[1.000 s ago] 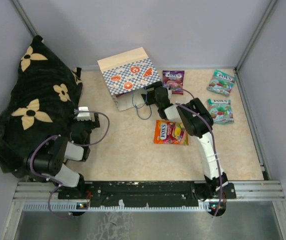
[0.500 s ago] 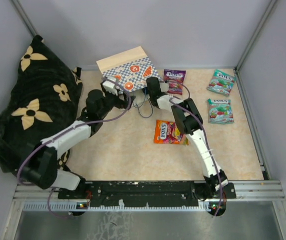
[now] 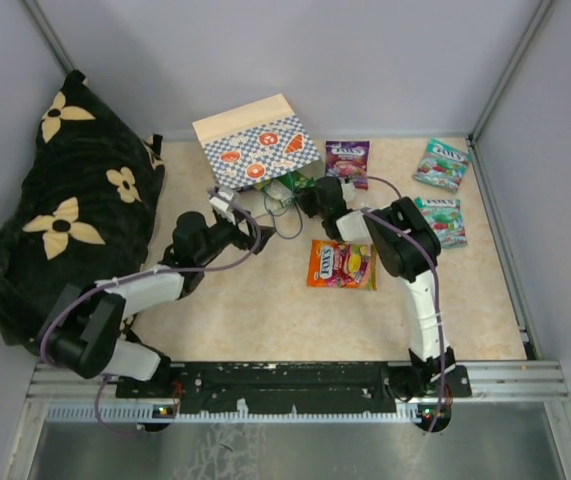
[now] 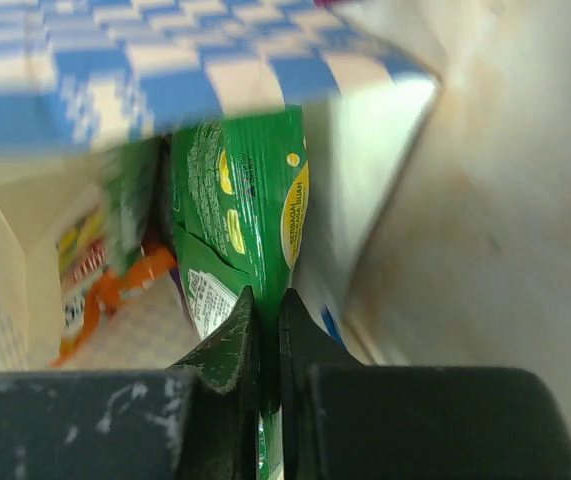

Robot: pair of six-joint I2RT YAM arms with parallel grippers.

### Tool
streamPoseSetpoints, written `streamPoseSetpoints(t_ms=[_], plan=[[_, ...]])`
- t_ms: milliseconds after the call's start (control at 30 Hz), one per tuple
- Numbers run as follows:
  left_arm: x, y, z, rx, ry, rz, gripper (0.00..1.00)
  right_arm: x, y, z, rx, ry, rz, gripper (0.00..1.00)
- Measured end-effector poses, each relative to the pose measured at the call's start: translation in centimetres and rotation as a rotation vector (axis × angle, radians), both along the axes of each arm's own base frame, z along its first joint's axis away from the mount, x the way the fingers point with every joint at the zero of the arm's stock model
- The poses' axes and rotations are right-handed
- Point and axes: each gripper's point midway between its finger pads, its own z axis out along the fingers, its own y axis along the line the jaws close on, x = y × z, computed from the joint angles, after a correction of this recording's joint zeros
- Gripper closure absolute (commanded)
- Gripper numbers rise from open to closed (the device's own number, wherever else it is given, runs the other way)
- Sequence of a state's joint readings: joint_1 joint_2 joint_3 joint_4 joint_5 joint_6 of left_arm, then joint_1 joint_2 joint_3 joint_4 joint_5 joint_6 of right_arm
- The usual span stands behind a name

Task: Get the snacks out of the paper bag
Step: Take out the snack from the paper bag, then place the snack at the center of the board.

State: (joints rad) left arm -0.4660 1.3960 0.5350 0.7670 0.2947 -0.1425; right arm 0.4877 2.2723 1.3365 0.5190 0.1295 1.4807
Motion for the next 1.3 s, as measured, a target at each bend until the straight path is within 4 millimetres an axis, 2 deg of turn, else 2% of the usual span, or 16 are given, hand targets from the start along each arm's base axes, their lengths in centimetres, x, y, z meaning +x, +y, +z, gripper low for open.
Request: streamPoseSetpoints(t_ms=[133,300,400,433,500,567,600,633,767,867,967,1033,1100,1200,1300], plan=[[1.8,-0.7,-0.3,0.014,0.012,0.015,0.0,-4.3,-1.3,0.6,-0.034,0.003,0.061,1.0],[4.0,-1.1,-2.2,0.039,0.05,0.051,0.03,-8.4,-2.8,2.2,-0.081,-0.032,0.116,1.0],[6.3,-2.1,-3.2,0.054,0.075,0.062,0.12,-10.3,-3.7,3.9,-0.111,-0.07,0.143,1.0],[7.0,-2.5,-3.4,0.057,0.08,0.064,0.19,-10.9,-4.0,4.7,-0.119,-0.088,0.15,1.0],[8.2,-3.1,-3.6,0.06,0.088,0.064,0.41,-12.0,-4.5,6.7,-0.136,-0.128,0.17,1.0],[9.3,-3.7,-3.6,0.059,0.093,0.062,0.81,-12.8,-4.7,9.2,-0.15,-0.18,0.193,1.0],[9.6,-3.9,-3.5,0.058,0.099,0.06,0.94,-13.2,-4.8,10.2,-0.157,-0.201,0.206,1.0],[9.8,-4.0,-3.2,0.053,0.104,0.06,1.0,-13.7,-4.8,11.5,-0.169,-0.227,0.223,1.0],[10.8,-4.6,-0.7,0.044,0.11,0.062,1.0,-16.2,-4.6,14.3,-0.306,-0.275,0.308,1.0],[11.5,-4.8,2.3,0.037,0.101,0.073,1.0,-19.3,-1.9,15.9,-0.472,-0.323,0.441,1.0],[12.3,-4.4,6.0,0.034,0.08,0.111,1.0,-22.9,0.7,16.6,-0.624,-0.378,0.591,1.0],[13.1,-3.9,8.0,0.039,0.061,0.154,1.0,-25.2,2.0,16.0,-0.729,-0.408,0.683,0.98],[13.7,-3.4,9.0,0.053,0.052,0.189,1.0,-27.3,2.9,14.8,-0.813,-0.425,0.763,0.96],[13.9,-2.8,9.0,0.097,0.064,0.218,1.0,-29.9,4.2,12.1,-0.974,-0.433,0.862,0.95],[14.0,-2.4,8.6,0.129,0.082,0.234,1.0,-31.2,5.5,9.1,-1.116,-0.42,0.929,0.99]])
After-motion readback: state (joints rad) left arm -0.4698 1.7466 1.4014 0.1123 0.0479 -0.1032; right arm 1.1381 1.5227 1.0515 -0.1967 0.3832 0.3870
